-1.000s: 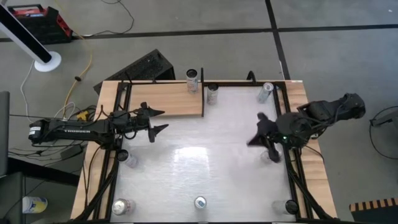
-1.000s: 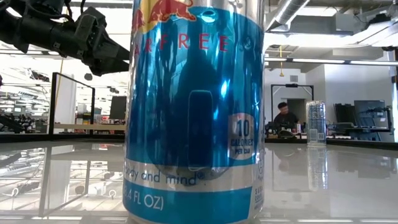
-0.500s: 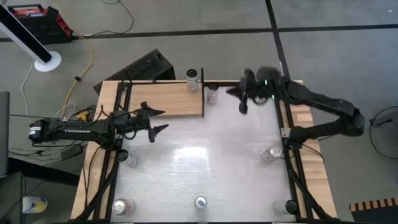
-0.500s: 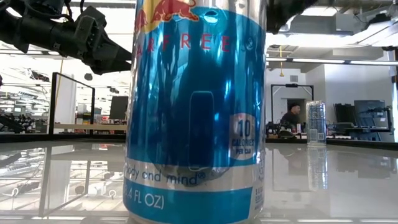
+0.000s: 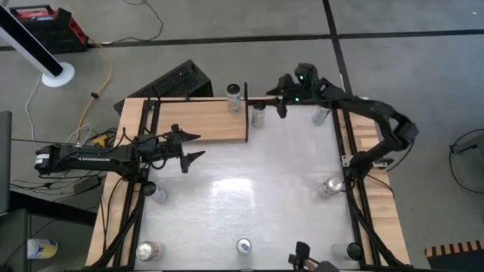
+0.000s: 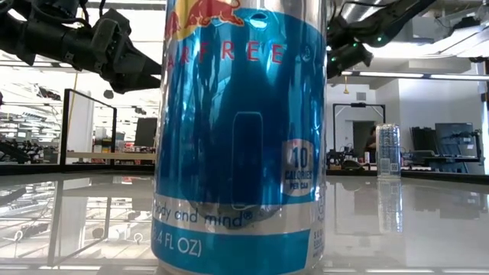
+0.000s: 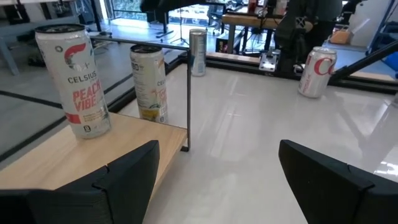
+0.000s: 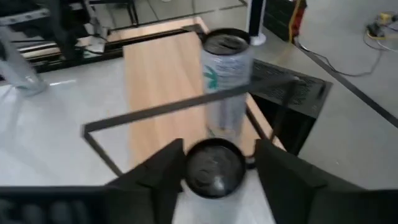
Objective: Place canned beverage on shelf
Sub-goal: Put the top tropical vibe celsius soda can beside the peach vibe celsius soda can on the shelf
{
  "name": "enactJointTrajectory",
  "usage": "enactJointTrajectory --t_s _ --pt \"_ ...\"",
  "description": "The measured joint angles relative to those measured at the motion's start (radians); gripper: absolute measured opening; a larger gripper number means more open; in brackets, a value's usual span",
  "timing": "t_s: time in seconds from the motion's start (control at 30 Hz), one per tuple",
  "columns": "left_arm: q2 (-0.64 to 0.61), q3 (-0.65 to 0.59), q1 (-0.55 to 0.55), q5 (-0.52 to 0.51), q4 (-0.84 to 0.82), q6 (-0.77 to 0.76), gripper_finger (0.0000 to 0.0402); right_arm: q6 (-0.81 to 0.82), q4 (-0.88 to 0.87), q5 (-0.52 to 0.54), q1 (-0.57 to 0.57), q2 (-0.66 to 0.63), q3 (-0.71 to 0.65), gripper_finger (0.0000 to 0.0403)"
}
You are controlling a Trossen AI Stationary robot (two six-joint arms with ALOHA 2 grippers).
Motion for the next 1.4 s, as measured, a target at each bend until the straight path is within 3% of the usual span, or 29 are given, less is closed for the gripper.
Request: enactJointTrajectory --t_s 0.13,0.27,0.53,0.73,0.87,1.2,1.4 --pt "0.000 0.000 0.000 -0.002 0.001 -0.003 0.0318 -0.002 0.000 -0.025 -0.020 0.026 0.004 0.0292" --pt "0.000 0.000 0.001 -0.029 0.009 0.008 0.0318 -0.015 0.003 -0.141 -0.022 0.054 0.004 0.0325" --pt "0.000 0.000 0.001 -0.050 0.012 -0.004 0.0318 -0.081 0.049 -0.122 -0.015 0.122 0.004 0.0363" --pt "0.000 0.000 0.001 -0.050 0.007 -0.007 0.0318 -0.106 0.053 -0.110 -0.008 0.133 0.004 0.0367" --pt "0.000 0.000 0.001 -0.050 0.007 -0.003 0.0318 -0.121 0.056 -0.039 -0.003 0.136 0.004 0.0364" --pt "0.000 0.000 0.001 -0.050 0.007 -0.007 0.0318 -0.122 0.057 -0.034 0.027 0.140 0.004 0.0363" --pt "0.000 0.000 0.001 -0.050 0.007 -0.007 0.0318 -0.132 0.056 0.063 0.050 0.140 0.004 0.0363"
